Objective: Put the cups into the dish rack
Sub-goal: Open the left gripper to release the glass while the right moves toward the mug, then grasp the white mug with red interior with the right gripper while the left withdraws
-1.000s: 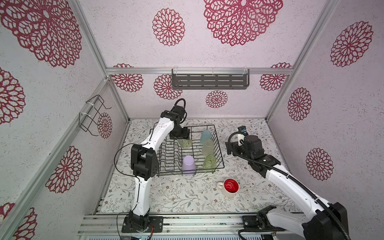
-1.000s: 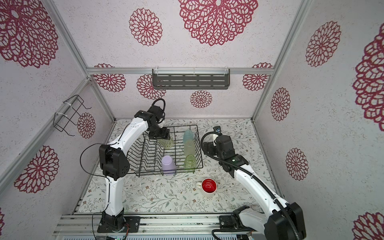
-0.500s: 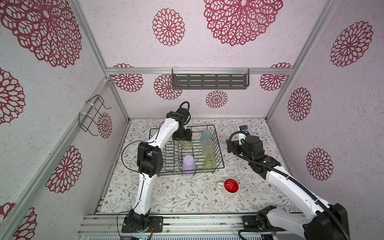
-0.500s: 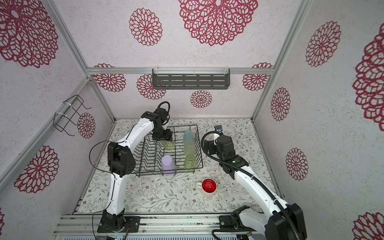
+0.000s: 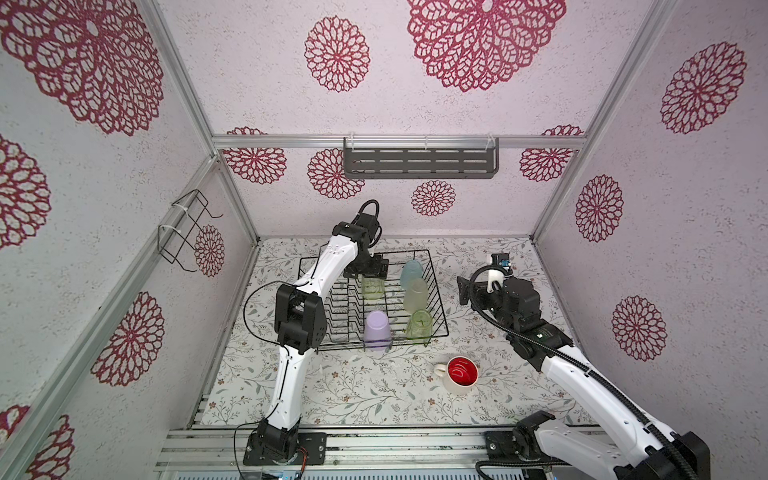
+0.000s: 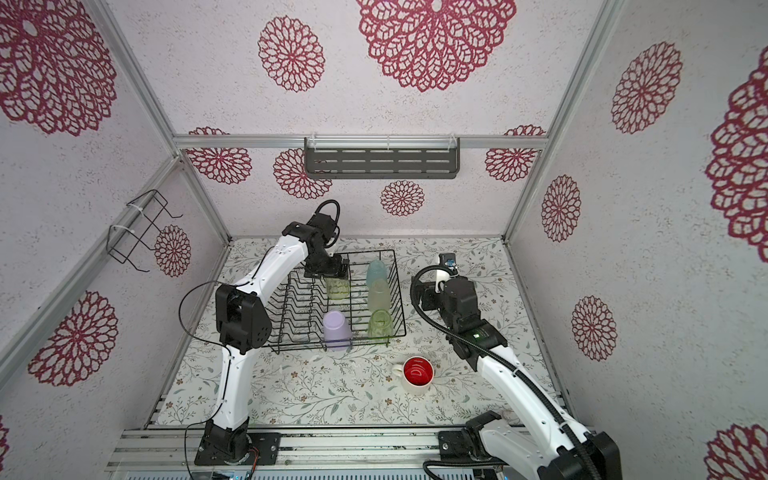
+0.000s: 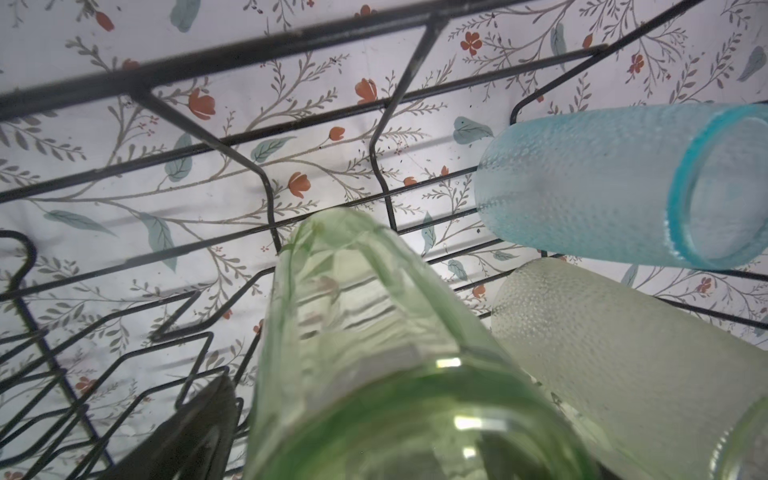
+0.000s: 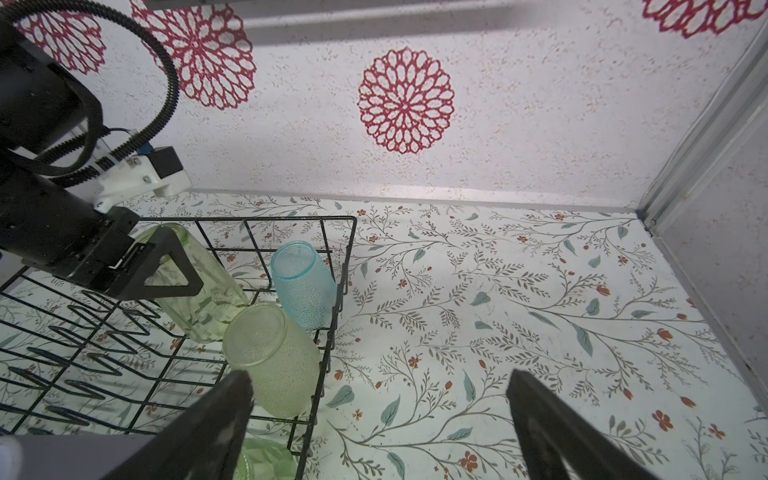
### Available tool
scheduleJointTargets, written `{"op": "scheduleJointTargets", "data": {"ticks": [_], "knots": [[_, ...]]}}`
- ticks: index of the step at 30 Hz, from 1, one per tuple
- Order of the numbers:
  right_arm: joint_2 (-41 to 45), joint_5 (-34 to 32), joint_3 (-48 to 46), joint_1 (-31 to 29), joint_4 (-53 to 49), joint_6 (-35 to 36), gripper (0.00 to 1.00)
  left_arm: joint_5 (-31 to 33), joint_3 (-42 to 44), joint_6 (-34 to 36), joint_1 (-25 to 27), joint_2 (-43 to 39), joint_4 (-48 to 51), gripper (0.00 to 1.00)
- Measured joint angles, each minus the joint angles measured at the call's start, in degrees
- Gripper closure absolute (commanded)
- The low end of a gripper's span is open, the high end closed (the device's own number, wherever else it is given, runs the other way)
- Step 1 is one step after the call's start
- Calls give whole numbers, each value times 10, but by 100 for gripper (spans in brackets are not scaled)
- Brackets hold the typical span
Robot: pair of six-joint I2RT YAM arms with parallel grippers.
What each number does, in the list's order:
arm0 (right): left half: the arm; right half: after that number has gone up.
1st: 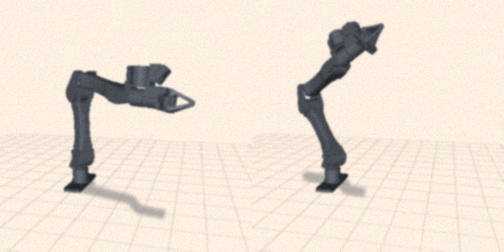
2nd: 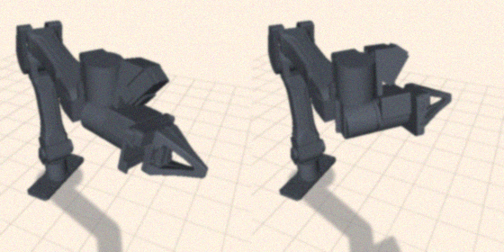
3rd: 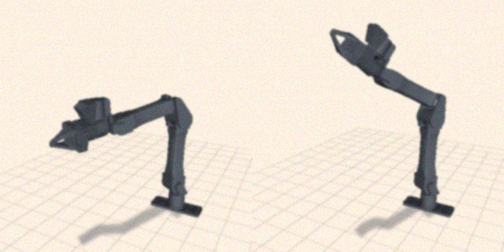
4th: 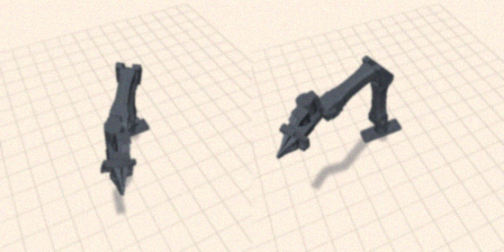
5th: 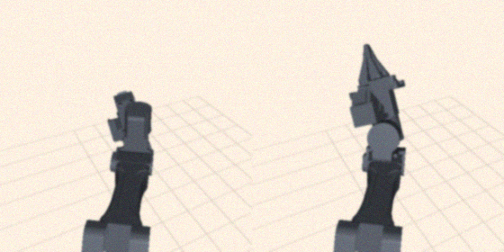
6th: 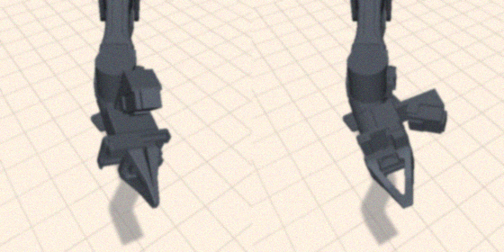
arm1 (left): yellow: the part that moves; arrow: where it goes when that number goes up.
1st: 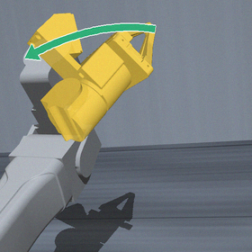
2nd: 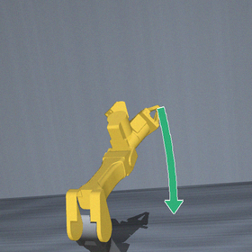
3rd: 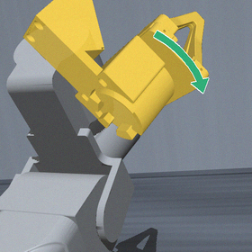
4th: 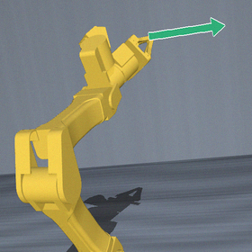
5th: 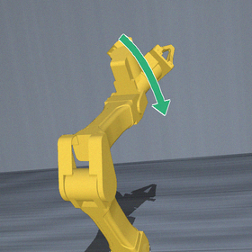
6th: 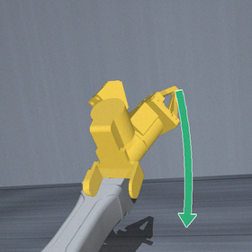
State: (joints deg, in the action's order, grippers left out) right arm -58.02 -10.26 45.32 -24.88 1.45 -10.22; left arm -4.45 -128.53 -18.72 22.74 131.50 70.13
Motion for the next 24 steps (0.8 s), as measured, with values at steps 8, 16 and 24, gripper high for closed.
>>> {"op": "scheduleJointTargets", "data": {"ticks": [8, 16, 24], "knots": [[-6, -1, 0, 0, 0, 0, 1, 0, -3, -4, 0, -1, -9, 9], [-32, -17, 16, 0, -27, -6, 3, 1, 16, -10, 0, -36, -4, 11], [-42, -27, 40, 0, -104, -97, 16, 30, 197, -18, 0, -272, -45, 9]]}}
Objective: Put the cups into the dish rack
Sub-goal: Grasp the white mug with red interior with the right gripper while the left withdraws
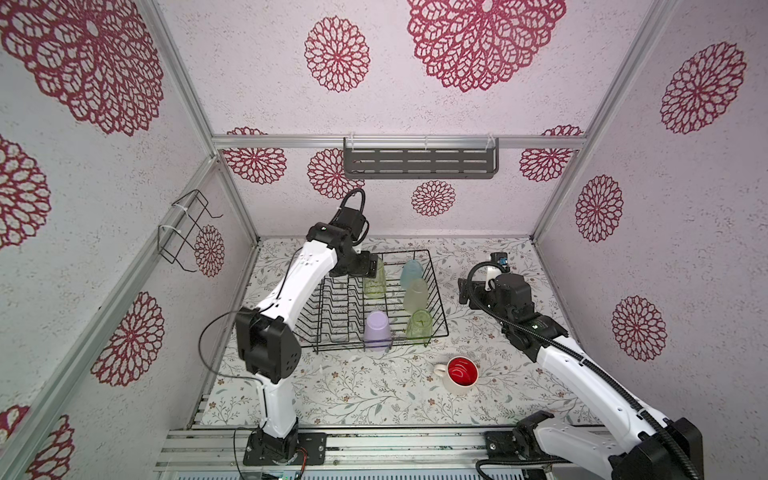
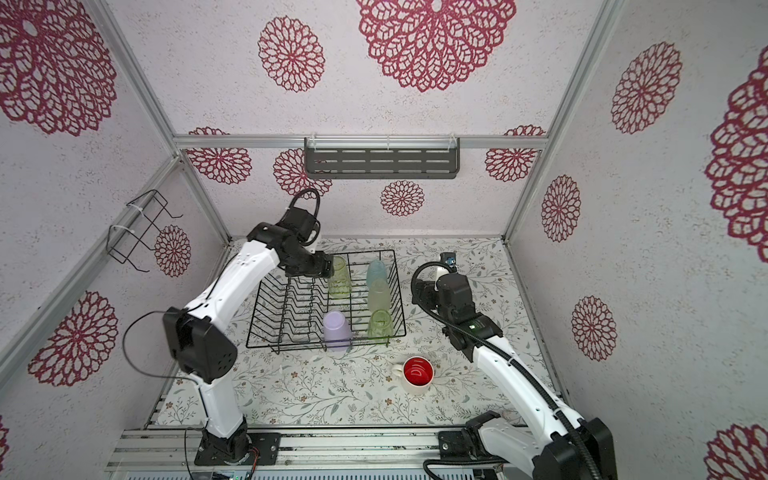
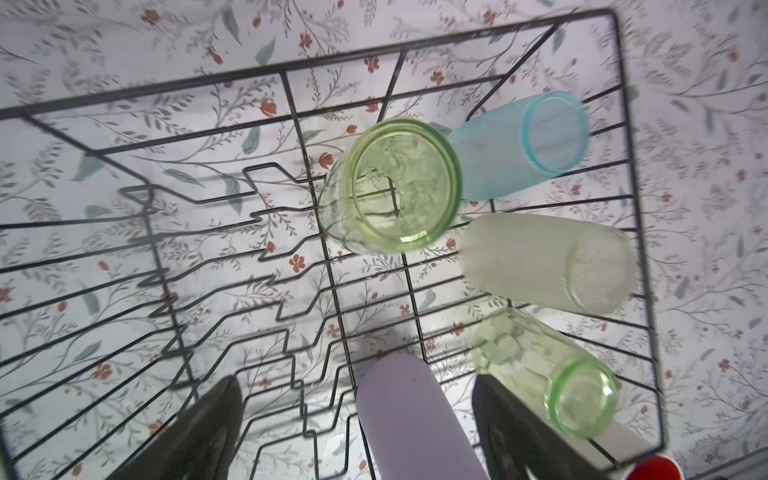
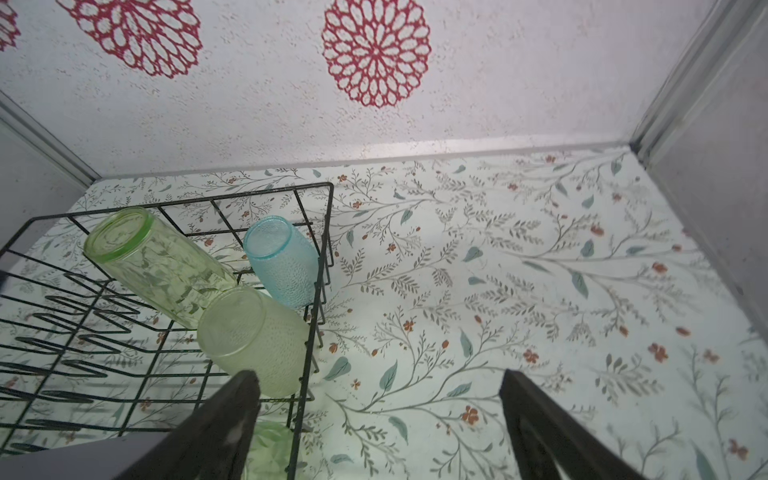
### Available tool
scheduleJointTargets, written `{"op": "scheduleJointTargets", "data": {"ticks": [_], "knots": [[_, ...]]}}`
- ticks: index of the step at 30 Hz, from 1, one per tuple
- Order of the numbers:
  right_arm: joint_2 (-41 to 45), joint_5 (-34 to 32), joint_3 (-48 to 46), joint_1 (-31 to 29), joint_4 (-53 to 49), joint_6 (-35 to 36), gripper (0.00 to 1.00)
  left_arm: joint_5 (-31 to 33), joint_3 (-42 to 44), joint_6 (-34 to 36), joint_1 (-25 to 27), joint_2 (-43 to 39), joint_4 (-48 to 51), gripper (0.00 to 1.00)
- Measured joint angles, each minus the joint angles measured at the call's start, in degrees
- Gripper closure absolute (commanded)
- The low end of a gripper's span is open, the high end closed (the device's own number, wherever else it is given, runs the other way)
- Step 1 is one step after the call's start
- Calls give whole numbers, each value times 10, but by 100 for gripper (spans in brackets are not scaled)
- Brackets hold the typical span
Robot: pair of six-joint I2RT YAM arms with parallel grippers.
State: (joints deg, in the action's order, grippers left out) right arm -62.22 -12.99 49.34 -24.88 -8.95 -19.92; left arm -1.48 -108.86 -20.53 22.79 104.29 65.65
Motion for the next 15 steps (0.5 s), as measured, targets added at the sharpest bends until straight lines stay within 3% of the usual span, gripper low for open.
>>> {"op": "scheduleJointTargets", "data": {"ticks": [7, 11, 15], "knots": [[-12, 4, 11, -9, -186, -187, 19, 18, 208, -32, 0, -222, -113, 9], [-11, 55, -21, -18, -262, -219, 29, 44, 343, -49, 0, -307, -160, 7], [-3, 104, -32, -25, -341, -233, 30, 84, 410, -67, 0, -363, -172, 7]]}}
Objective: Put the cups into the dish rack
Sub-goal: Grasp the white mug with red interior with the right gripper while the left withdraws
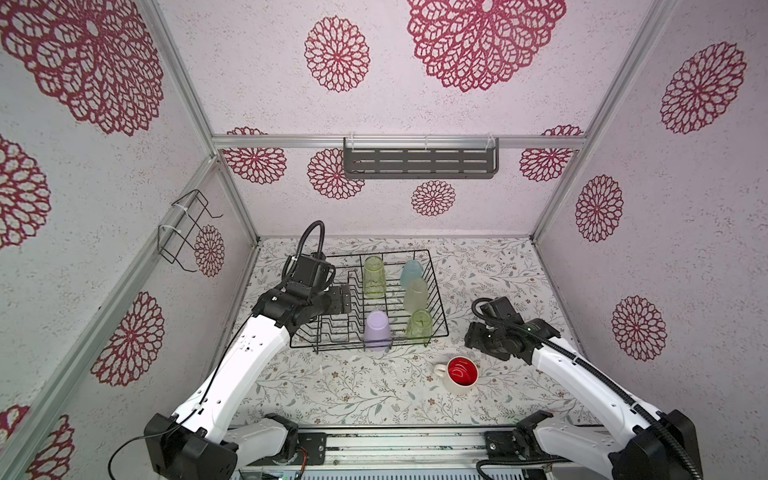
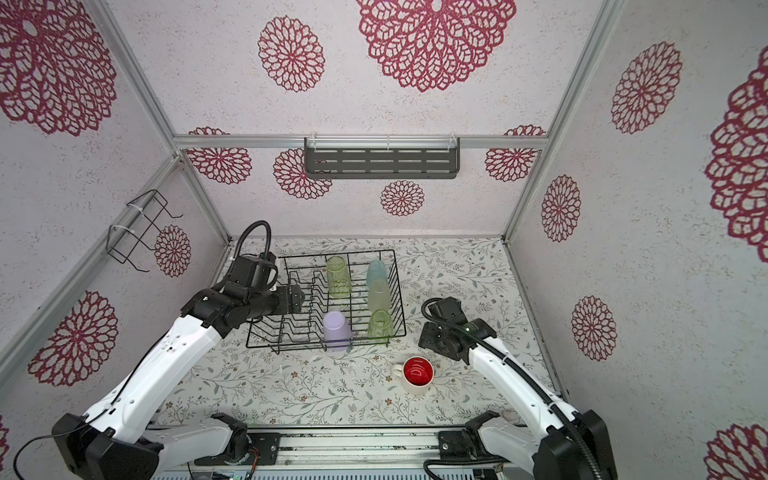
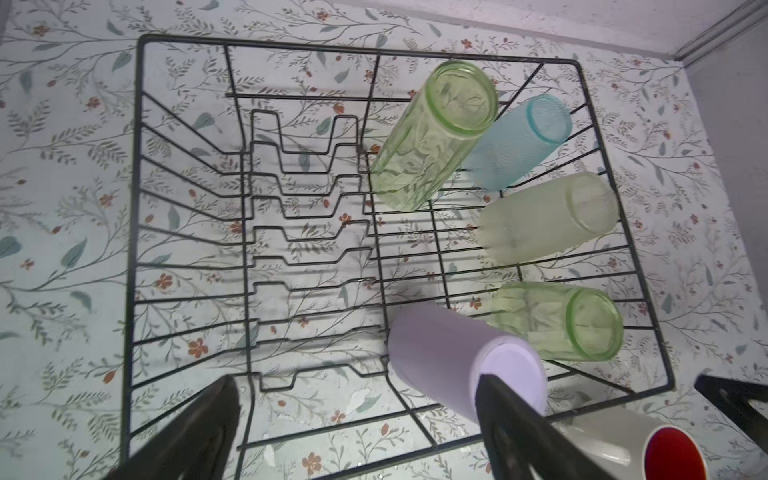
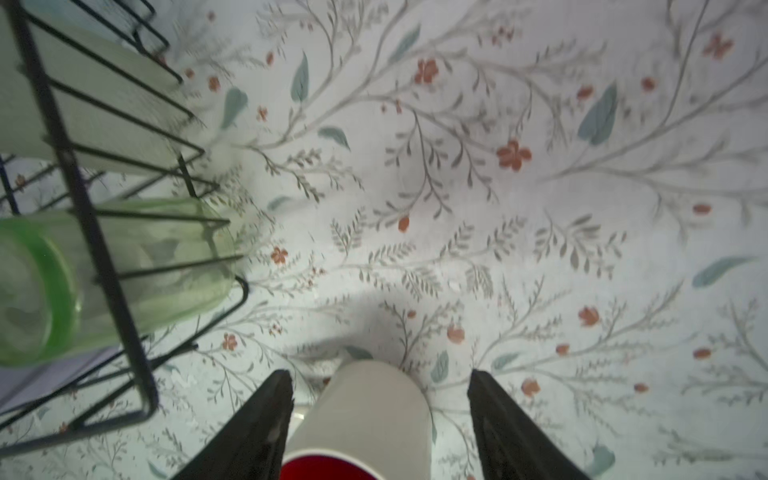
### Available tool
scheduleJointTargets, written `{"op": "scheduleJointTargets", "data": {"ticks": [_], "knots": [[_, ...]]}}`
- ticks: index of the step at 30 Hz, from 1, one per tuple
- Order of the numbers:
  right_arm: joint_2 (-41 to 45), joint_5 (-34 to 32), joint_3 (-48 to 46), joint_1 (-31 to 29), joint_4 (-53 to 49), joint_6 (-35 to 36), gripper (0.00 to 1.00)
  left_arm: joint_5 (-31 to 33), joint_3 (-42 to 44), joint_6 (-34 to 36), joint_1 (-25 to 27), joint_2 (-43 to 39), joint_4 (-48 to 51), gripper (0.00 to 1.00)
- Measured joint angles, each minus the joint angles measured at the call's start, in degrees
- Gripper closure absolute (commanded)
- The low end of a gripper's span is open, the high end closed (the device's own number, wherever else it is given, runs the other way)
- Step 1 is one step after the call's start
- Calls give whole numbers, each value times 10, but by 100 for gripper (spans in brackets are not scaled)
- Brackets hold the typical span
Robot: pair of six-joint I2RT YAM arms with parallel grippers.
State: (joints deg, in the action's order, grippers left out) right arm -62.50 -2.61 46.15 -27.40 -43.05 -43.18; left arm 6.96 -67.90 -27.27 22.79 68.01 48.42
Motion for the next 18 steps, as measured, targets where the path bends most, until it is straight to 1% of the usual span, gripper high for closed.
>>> {"op": "scheduleJointTargets", "data": {"ticks": [6, 8, 11, 12, 13, 15, 18], "knots": [[7, 40, -7, -9, -62, 7, 30, 37, 12, -13, 0, -41, -43, 7], [7, 49, -14, -21, -75, 8, 33, 43, 12, -14, 0, -43, -52, 7], [0, 59, -25, -50, -83, 17, 41, 48, 12, -17, 0, -42, -60, 7], [-6, 60, -30, -59, -83, 19, 48, 52, 12, -18, 0, -42, -61, 7], [-13, 63, -35, -67, -82, 25, 58, 57, 12, -20, 0, -43, -61, 7], [-31, 74, -45, -83, -77, 39, 72, 64, 16, -23, 0, -46, -64, 6], [-55, 78, -47, -106, -72, 55, 85, 71, 31, -26, 0, -63, -64, 4]]}}
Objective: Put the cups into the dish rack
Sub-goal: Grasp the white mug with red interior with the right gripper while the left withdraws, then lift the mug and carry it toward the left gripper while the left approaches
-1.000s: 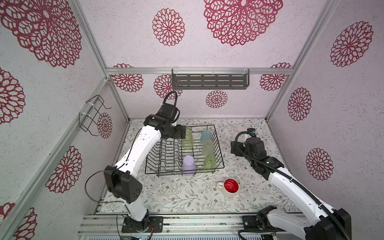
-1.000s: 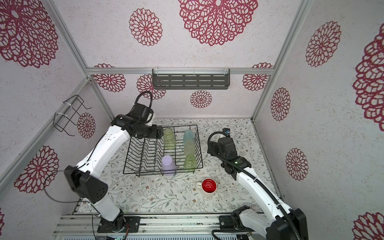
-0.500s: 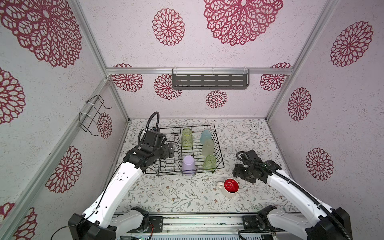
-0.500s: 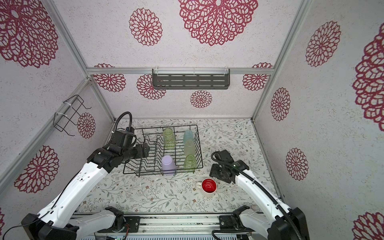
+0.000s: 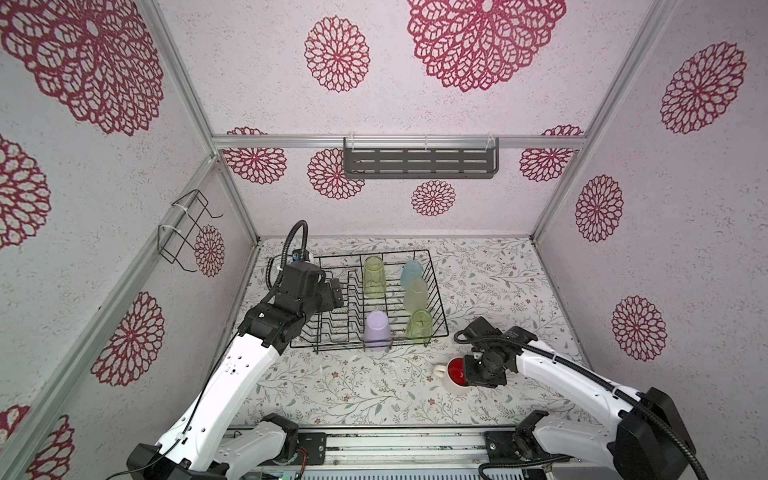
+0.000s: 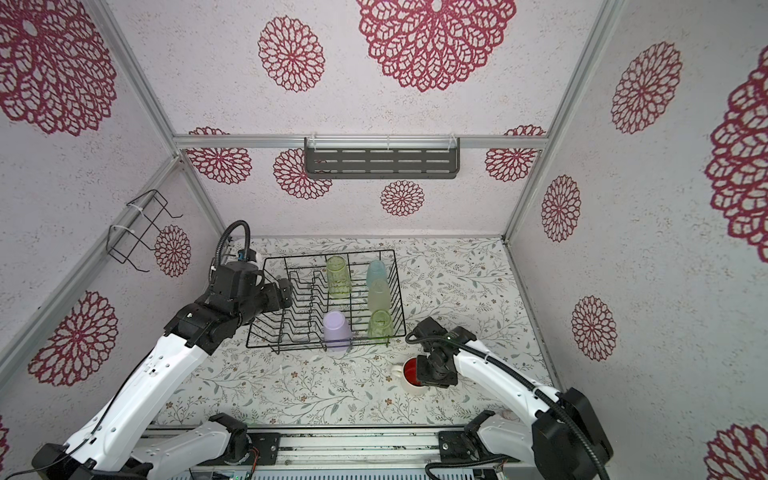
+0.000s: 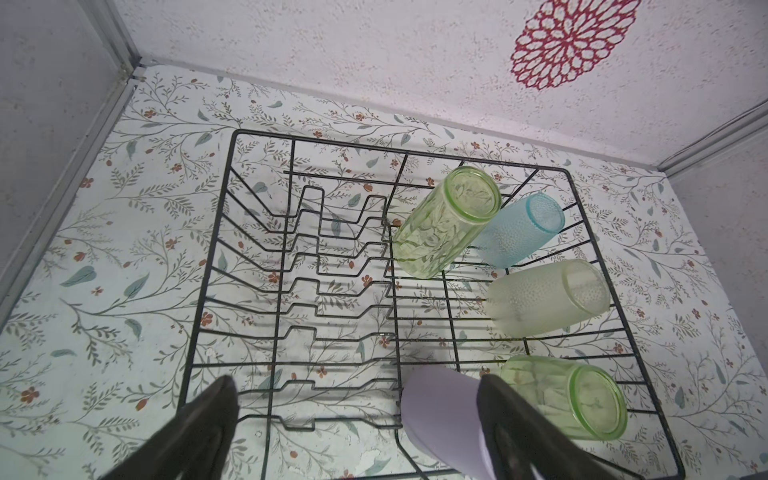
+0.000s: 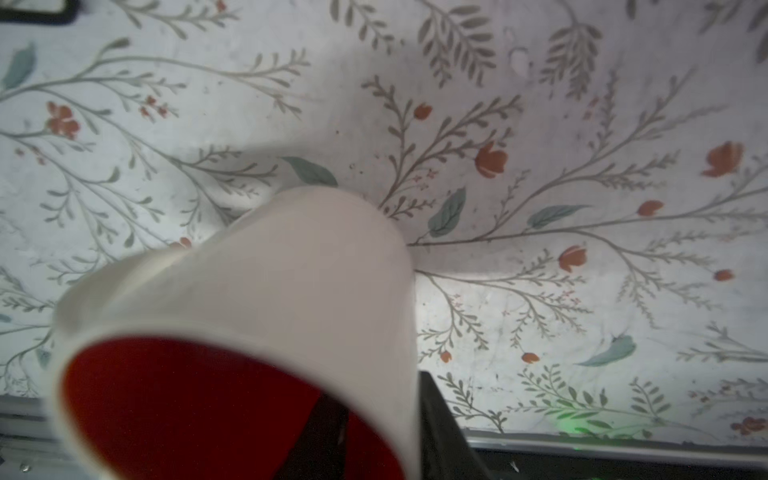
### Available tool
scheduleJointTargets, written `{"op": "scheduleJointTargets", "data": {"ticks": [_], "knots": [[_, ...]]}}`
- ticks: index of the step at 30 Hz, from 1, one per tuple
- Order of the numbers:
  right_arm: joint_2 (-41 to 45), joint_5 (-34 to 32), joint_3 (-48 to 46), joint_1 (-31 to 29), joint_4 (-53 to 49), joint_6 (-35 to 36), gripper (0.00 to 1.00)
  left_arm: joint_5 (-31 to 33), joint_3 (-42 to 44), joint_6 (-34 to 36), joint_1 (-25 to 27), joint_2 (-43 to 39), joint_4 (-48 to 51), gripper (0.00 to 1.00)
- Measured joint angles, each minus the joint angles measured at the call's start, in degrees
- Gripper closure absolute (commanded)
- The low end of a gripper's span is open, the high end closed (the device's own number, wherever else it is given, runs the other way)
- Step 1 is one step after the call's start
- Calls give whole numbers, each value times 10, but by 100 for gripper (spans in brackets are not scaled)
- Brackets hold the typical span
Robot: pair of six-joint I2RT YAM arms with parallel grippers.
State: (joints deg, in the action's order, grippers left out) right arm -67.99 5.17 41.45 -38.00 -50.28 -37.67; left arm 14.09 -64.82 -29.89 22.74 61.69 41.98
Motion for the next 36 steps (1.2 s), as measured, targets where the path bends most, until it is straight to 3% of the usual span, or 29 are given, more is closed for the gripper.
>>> {"op": "scheduleJointTargets", "data": {"ticks": [6, 16, 22, 29, 36], "knots": [[-18, 20, 4, -65, 31, 18, 100, -1, 18, -5, -1, -53, 3, 3], [-51, 39, 23, -129, 96, 31, 100, -21, 39, -19, -36, -105, 26, 3], [24, 51, 5, -138, 173, 37, 100, -62, 40, -26, -44, -115, 26, 3], [110, 43, 0, -138, 293, 51, 100, -151, 37, -41, -58, -126, 20, 3], [128, -37, -35, -138, 471, 76, 100, -280, 27, -85, -66, -104, -8, 3]]}}
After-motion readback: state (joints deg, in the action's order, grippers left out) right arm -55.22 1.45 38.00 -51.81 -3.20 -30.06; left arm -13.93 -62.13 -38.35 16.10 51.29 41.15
